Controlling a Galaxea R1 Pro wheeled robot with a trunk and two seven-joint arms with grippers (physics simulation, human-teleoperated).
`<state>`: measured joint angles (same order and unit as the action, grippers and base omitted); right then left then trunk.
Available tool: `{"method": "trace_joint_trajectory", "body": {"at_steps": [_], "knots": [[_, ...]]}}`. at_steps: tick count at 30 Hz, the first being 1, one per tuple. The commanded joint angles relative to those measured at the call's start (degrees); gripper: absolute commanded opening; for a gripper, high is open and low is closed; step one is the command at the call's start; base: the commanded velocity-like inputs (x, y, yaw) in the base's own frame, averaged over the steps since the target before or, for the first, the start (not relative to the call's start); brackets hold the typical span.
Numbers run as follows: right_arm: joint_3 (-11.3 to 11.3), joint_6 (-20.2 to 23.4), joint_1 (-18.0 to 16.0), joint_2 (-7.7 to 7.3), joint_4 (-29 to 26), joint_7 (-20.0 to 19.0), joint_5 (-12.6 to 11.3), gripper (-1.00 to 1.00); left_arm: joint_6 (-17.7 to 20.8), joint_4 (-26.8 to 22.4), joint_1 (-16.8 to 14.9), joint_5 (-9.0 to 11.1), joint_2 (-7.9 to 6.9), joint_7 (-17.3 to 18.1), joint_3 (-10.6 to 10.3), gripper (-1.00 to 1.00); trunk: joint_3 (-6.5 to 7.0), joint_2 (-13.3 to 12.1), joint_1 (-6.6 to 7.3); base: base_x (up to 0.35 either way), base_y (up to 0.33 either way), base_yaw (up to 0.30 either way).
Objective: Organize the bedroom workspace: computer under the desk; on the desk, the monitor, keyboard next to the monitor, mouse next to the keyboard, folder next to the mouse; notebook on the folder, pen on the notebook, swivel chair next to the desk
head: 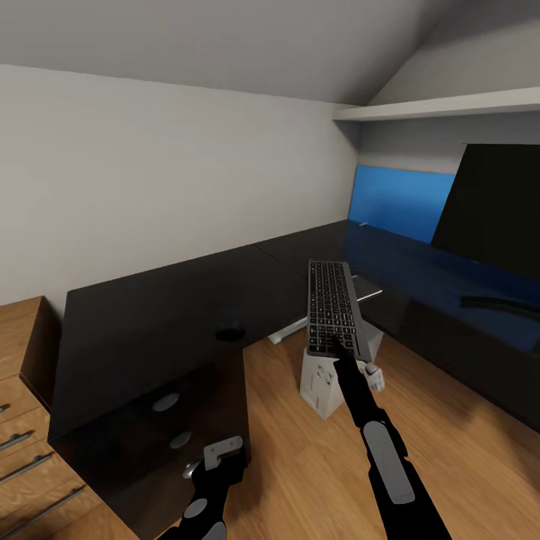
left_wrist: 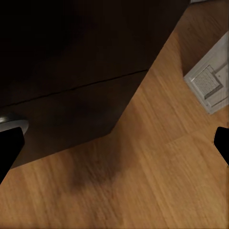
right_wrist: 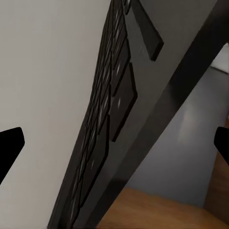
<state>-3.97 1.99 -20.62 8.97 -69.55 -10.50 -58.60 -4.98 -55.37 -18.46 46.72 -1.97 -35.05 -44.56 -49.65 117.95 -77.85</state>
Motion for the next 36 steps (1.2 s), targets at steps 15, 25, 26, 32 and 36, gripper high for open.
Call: {"method": "trace_joint_trajectory", "body": {"at_steps": [15, 25, 26, 32, 36], "knots": [[0.11, 0.14, -0.03, -0.03, -0.24, 1.71, -0.37, -1.0, -0.63, 0.45, -0.09, 0.71, 0.23, -0.37, -0.24, 1.0, -0.05, 0.02, 0.01, 0.0, 0.0, 0.0], [0.11, 0.3, -0.02, -0.09, -4.86, 4.66, -0.54, -1.0, -0.73, 0.62, -0.09, 0.56, 0.28, -0.54, -0.33, 1.0, -0.05, 0.02, 0.01, 0.0, 0.0, 0.0], [0.11, 0.3, -0.03, -0.09, -4.9, 4.74, -0.55, -1.0, -0.73, 0.62, -0.09, 0.56, 0.29, -0.54, -0.32, 1.0, -0.05, 0.02, 0.01, 0.0, 0.0, 0.0], [0.11, 0.22, -0.03, -0.09, -4.98, 4.87, -0.56, -1.0, -0.73, 0.61, -0.09, 0.56, 0.32, -0.54, -0.35, 1.0, -0.05, 0.02, 0.01, 0.0, 0.0, 0.0], [0.04, 0.21, -0.03, -0.09, -4.98, 4.99, -0.49, -1.0, -0.73, 0.61, -0.09, 0.56, 0.38, -0.54, -0.36, 1.0, -0.05, 0.02, 0.01, 0.0, 0.0, 0.0]]}}
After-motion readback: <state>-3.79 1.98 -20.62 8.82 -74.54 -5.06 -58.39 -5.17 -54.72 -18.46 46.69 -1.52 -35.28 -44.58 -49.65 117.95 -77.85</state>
